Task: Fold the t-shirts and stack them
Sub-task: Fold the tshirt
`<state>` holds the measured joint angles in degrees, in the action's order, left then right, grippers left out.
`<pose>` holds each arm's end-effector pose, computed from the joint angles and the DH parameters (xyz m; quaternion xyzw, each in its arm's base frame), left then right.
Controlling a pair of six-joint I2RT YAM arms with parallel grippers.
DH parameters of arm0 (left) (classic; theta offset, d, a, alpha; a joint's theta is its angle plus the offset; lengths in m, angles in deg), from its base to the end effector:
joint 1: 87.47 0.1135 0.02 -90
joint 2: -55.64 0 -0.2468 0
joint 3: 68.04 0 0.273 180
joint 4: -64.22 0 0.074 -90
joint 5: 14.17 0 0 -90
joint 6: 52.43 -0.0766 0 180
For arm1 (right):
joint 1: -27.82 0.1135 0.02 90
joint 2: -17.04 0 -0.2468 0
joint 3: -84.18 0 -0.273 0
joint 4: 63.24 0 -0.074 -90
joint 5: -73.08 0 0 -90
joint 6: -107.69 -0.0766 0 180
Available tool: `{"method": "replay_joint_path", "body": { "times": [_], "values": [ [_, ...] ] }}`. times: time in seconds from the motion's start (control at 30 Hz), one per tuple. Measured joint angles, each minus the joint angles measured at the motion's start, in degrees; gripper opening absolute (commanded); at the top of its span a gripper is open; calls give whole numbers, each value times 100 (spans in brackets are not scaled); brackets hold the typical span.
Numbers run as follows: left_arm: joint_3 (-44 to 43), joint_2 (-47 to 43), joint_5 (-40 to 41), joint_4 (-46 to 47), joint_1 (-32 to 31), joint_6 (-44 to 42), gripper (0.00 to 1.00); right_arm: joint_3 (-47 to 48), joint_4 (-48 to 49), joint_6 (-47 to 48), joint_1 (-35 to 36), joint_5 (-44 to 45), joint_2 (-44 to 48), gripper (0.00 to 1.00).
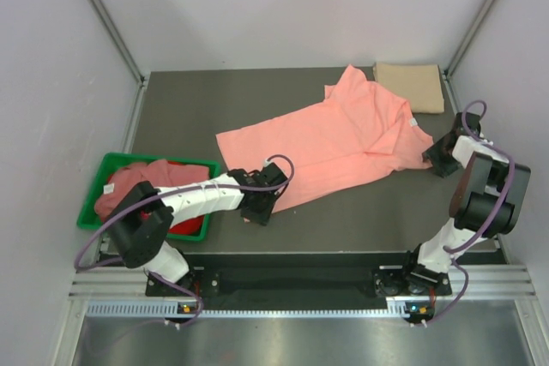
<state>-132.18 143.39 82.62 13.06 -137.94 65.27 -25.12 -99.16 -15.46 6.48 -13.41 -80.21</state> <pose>0.1979 -0.2255 0.1060 0.1876 0.9715 -0.0378 0.1397 0.3382 -0.1372 0.1029 0.4509 0.8598 -0.0051 0.2396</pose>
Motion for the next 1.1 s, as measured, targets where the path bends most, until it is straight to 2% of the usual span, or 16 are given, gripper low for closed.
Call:
{"method": "replay_joint_path", "body": {
  "times": [0.07, 0.17, 0.2, 0.3, 0.33, 0.43, 0.73, 1.1],
  "values": [
    [0, 96, 87, 7, -55, 2, 36, 0, 61, 35, -4, 42, -24, 48],
    [0, 262, 243, 31, -107, 33, 29, 0, 136, 90, -22, 149, -76, 36],
    [-2, 326, 328, 39, -116, 61, 26, 0, 144, 109, -28, 175, -76, 28],
    [-74, 413, 509, 48, -140, 140, 10, 0, 205, 155, -31, 236, -79, 14],
    [-94, 439, 573, 46, -144, 170, 0, 0, 234, 177, -31, 251, -81, 11],
    [-136, 479, 734, 33, -153, 221, 0, 2, 306, 199, -31, 267, -98, 1],
    [-264, 444, 979, -442, -304, 422, 0, -2, 201, 186, -33, 446, -94, 0],
    [-317, 103, 1078, -1193, -828, 1084, 0, -251, -251, 201, -398, 743, 719, 0]
  ]
}}
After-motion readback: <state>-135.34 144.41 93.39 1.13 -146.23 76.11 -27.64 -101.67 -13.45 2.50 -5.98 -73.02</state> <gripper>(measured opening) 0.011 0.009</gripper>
